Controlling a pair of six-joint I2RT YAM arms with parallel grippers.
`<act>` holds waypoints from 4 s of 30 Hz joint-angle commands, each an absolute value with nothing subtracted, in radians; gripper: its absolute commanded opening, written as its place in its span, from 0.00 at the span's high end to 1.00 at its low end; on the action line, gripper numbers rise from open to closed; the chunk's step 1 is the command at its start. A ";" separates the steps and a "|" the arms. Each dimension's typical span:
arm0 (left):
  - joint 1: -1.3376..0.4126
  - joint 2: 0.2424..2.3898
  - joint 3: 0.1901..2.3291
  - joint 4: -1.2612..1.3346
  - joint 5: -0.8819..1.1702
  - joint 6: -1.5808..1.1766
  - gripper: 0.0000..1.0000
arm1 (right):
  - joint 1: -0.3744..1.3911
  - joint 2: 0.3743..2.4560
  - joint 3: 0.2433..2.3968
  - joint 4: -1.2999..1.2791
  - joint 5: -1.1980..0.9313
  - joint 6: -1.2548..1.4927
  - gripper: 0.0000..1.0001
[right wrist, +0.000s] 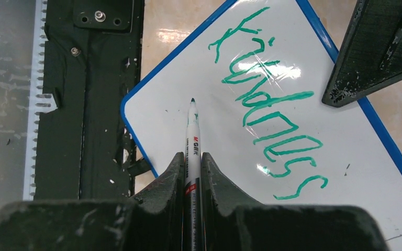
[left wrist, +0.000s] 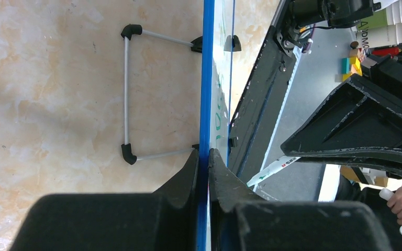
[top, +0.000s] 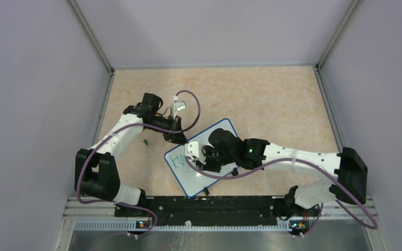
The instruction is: Write a sentence on the whiteboard
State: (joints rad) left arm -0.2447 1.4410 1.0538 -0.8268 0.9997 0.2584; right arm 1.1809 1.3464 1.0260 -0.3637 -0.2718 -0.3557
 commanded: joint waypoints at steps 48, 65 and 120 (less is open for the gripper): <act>-0.276 1.457 1.009 -0.810 0.877 0.275 1.00 | 1.239 1.410 0.983 -0.286 -0.212 -0.362 1.00; -0.276 1.457 1.009 -0.812 0.875 0.273 1.00 | 1.212 1.399 1.012 -0.287 -0.168 -0.349 1.00; -0.276 1.459 1.010 -0.815 0.871 0.275 1.00 | 1.287 1.505 1.079 -0.338 -0.240 -0.376 1.00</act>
